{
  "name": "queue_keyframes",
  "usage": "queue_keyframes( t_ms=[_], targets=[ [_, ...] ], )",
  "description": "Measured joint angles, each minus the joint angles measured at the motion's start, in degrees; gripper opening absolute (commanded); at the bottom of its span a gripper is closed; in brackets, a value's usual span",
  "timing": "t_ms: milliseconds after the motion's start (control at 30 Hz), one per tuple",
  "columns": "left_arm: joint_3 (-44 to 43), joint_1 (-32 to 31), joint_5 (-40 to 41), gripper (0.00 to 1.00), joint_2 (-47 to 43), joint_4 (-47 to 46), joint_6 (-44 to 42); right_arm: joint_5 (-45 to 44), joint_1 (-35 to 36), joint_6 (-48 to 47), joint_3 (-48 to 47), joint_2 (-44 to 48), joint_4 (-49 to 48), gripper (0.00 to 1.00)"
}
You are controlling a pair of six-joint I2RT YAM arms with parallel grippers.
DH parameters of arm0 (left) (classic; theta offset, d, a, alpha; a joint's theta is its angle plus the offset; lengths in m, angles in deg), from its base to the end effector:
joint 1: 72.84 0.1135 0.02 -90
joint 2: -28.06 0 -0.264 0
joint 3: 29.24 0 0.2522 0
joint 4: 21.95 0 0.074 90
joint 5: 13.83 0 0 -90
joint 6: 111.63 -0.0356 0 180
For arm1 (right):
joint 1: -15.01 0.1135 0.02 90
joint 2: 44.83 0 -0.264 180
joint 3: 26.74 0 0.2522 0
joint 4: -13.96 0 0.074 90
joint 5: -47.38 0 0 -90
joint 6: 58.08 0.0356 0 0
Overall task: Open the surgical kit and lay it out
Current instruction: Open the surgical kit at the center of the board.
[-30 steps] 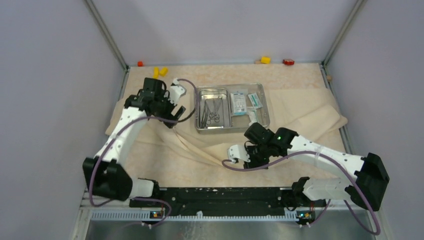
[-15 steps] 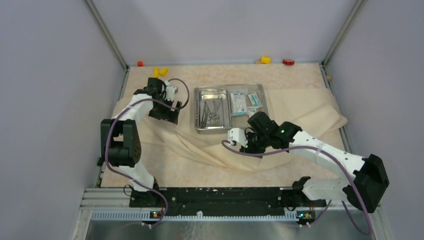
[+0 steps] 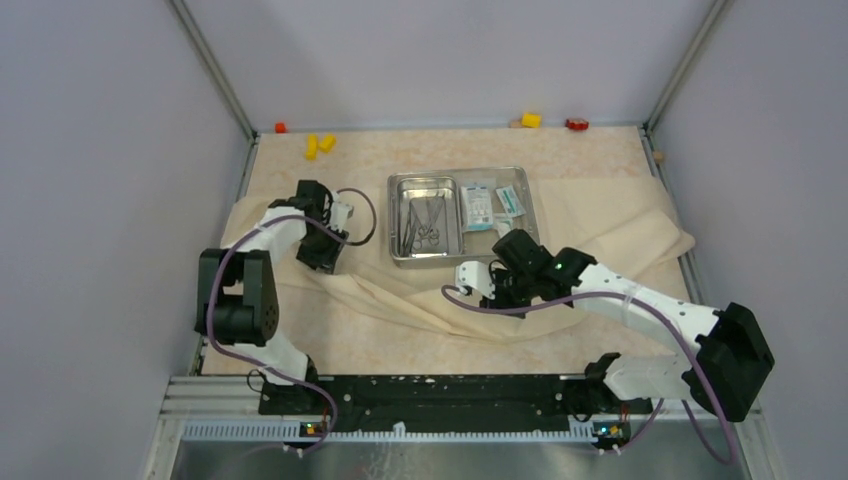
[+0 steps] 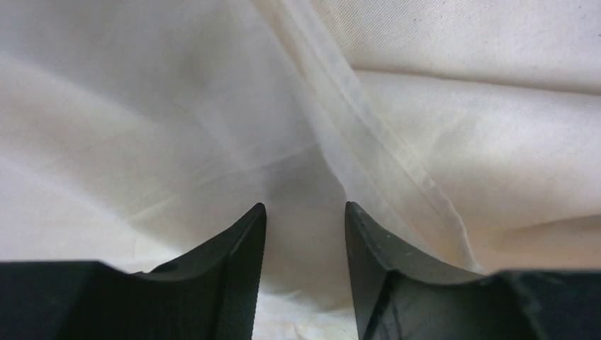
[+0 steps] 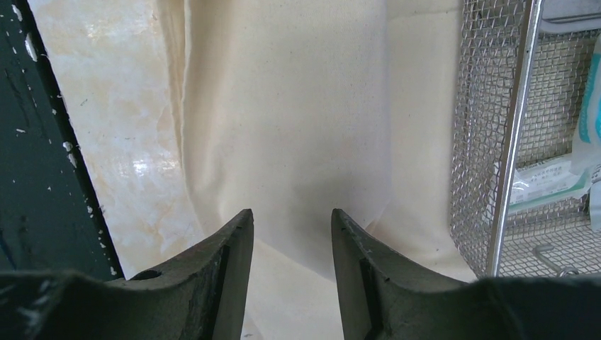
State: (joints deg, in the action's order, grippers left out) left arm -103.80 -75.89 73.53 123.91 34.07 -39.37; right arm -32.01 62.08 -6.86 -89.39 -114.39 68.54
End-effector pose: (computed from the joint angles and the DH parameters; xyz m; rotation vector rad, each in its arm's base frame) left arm 0.3054 -0.0179 0.1777 0.5335 2.8668 -0.0252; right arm 0.1520 0.1730 0.2348 -1.8463 1.8935 0.2934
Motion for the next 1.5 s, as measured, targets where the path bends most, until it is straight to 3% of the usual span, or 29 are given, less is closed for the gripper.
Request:
queue_keyframes(
  t_ms=[233, 400, 500, 633, 700, 867, 933, 1167, 1300, 1500],
  targets=[
    [2.2, 1.1, 3.6, 0.18, -9.3, 1.4, -1.9, -0.7, 0.0, -0.3, 1.0, 0.2, -0.8, 0.43],
    [6.5, 4.8, 5.7, 0.09, -14.5, 2.5, -3.6, -1.4, 0.0, -1.1, 1.8, 1.0, -0.7, 0.42],
    [9.4, 8.3, 6.8, 0.17, -18.4, 4.6, -5.1, -1.6, -0.1, -1.3, 2.1, 1.7, -0.9, 0.42],
    [9.4, 9.8, 6.0, 0.43, -21.1, 5.5, -6.0, -1.7, -0.4, -1.5, 2.1, 1.9, -1.4, 0.42],
    [8.2, 9.9, 3.7, 0.5, -21.3, 5.7, -6.1, -1.8, -0.4, -1.5, 2.1, 1.9, -2.0, 0.42],
    [1.0, 9.2, -4.3, 0.77, -16.6, 4.3, -4.3, -2.4, -0.4, -0.4, 2.1, 1.8, -3.7, 0.42],
    [-3.2, 7.4, -6.9, 0.83, -12.2, 3.3, -2.7, -2.6, -0.4, 0.3, 2.1, 1.4, -4.6, 0.42],
    [-7.7, -3.3, -10.7, 0.84, -0.3, 2.1, -0.8, -3.5, -0.5, 1.5, 2.6, -0.2, -5.9, 0.42],
    [-7.2, -6.9, -10.9, 0.75, 1.9, 3.8, -0.9, -3.7, -0.5, 1.6, 3.3, -0.3, -6.1, 0.42],
    [-2.6, -7.0, -5.1, 0.62, 0.5, 7.0, -2.9, -4.1, -0.8, 1.6, 4.2, -0.3, -6.4, 0.42]
  ],
)
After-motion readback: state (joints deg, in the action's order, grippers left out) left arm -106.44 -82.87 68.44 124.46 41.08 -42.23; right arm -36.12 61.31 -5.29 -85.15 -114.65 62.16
